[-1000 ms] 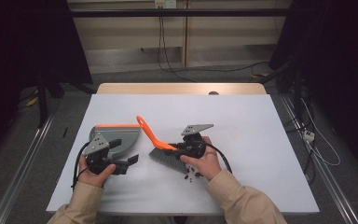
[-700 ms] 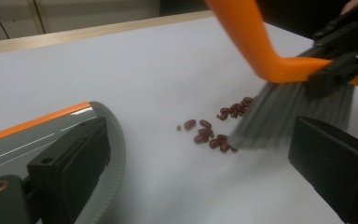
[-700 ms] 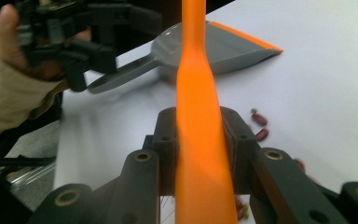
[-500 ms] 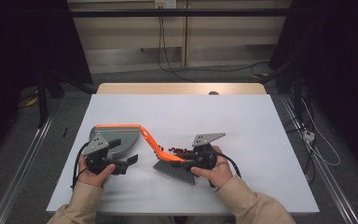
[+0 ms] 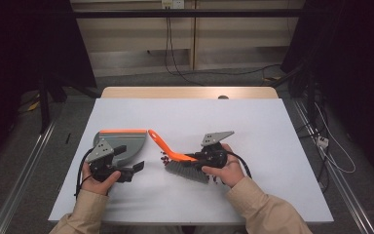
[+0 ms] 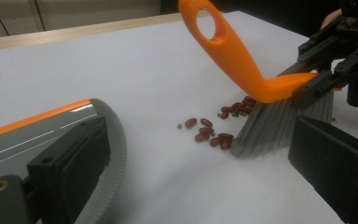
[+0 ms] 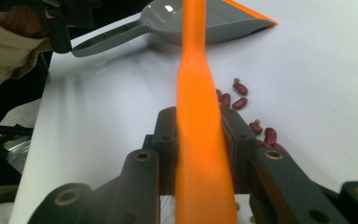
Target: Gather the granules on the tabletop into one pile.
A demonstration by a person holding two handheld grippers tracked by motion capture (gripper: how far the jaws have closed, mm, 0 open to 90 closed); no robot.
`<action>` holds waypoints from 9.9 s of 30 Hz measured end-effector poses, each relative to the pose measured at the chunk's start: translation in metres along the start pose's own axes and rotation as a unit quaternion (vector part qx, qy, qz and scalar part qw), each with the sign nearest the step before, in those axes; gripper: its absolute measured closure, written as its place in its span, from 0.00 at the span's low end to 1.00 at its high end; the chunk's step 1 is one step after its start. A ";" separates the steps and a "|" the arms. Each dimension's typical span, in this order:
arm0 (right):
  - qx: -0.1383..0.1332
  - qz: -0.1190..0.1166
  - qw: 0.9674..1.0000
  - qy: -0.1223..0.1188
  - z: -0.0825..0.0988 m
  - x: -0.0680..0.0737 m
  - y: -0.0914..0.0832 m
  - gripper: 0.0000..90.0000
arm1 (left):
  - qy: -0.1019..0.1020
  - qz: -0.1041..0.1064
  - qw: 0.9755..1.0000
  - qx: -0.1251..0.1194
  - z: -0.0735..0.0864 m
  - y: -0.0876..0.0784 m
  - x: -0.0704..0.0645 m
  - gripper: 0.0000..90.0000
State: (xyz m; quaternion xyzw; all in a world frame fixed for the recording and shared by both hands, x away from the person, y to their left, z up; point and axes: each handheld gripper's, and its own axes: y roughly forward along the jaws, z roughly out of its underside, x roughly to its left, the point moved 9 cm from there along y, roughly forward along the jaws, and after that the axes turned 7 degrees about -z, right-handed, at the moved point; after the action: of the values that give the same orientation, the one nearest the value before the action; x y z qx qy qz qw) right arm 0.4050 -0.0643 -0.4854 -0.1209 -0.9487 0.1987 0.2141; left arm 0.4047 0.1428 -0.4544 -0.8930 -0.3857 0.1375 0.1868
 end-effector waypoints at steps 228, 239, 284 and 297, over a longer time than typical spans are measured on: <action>-0.098 0.251 0.944 0.190 -0.009 -0.041 -0.005 0.79 | 0.005 0.003 1.000 -0.005 -0.003 0.000 -0.002 0.06; -0.105 0.272 0.936 0.198 0.008 -0.041 -0.038 0.79 | 0.007 0.003 1.000 -0.003 -0.003 0.001 -0.003 0.06; -0.003 0.151 0.978 -0.142 -0.032 -0.093 -0.033 0.79 | 0.006 0.001 1.000 -0.001 -0.002 0.002 0.000 0.06; 0.019 0.095 0.977 -0.192 -0.027 -0.090 -0.022 0.79 | 0.002 0.000 1.000 0.003 -0.001 0.003 0.001 0.06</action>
State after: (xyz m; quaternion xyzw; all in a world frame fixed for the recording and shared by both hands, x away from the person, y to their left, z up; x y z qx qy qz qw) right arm 0.4932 -0.1037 -0.4859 -0.1659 -0.9523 0.2560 0.0104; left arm 0.4079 0.1415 -0.4552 -0.8925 -0.3854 0.1371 0.1900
